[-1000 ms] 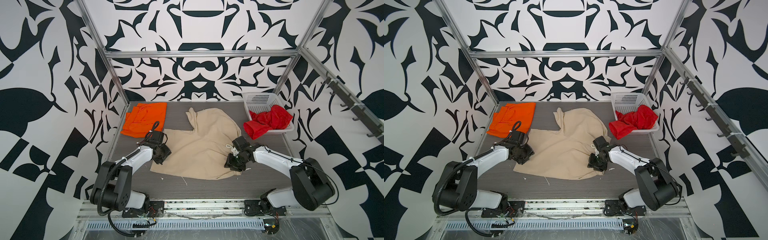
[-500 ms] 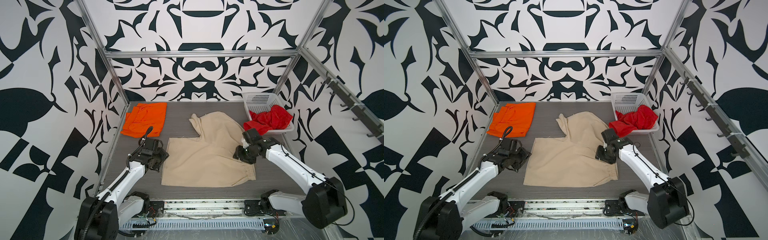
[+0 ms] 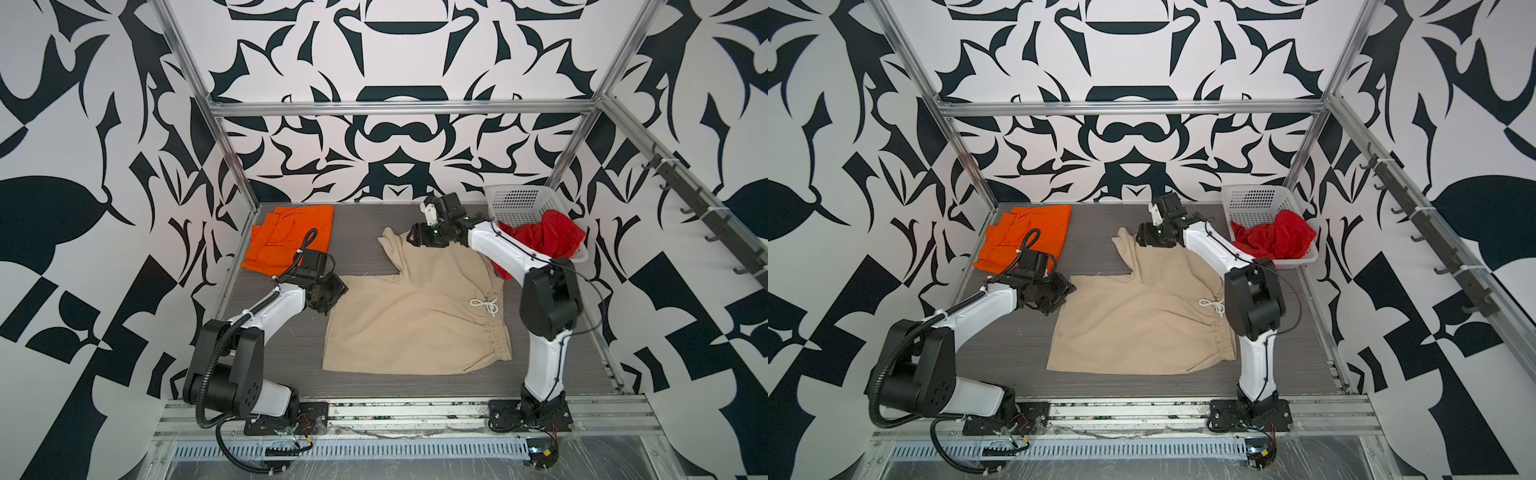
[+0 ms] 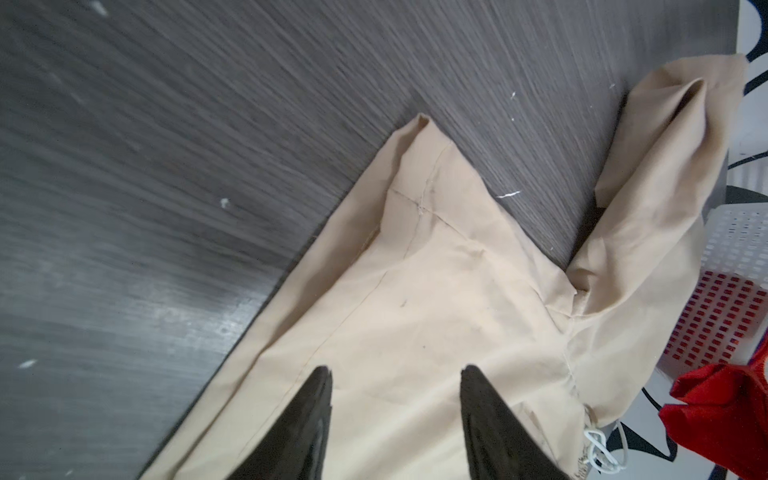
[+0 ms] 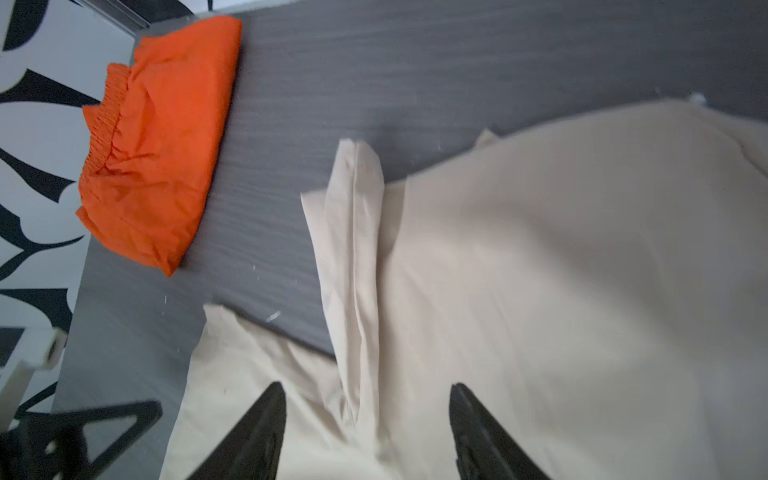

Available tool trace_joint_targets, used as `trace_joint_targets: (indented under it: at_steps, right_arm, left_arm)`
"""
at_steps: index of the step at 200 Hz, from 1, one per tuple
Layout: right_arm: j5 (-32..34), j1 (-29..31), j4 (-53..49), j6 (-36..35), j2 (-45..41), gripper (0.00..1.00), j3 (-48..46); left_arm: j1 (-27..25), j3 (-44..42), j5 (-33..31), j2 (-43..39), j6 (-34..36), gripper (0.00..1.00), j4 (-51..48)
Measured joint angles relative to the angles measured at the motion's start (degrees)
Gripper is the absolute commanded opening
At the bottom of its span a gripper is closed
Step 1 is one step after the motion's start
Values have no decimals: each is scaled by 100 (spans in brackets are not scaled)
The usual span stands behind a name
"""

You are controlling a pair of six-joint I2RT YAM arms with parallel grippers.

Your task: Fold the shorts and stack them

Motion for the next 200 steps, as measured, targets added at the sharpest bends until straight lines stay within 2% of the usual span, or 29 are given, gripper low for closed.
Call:
trace_joint_targets:
  at_steps: [47, 99, 113, 129, 151, 166, 200]
  right_arm:
    - [-479, -2, -7, -214, 1471, 67, 1508]
    - [-1005, -2, -37, -146, 2529, 62, 2444]
    - [-1088, -2, -68, -133, 2778, 52, 2743]
    - [-1174, -2, -85, -103, 2964, 27, 2946]
    - [-1237, -2, -92, -39, 2999, 9, 2979]
    - [-1255, -2, 37, -140, 2855, 3, 2806]
    - [-1207, 79, 573, -507, 1781, 0, 1635]
  left_arm:
    - [68, 44, 15, 55, -31, 54, 96]
    - [160, 44, 7, 57, -48, 54, 90]
    - [203, 57, 2, 57, -46, 54, 68]
    - [229, 96, -7, 57, -39, 54, 46]
    - [240, 160, -13, 59, -26, 54, 24]
    - [240, 195, -28, 59, -15, 54, 24]
    - [251, 216, -94, 59, 17, 54, -9]
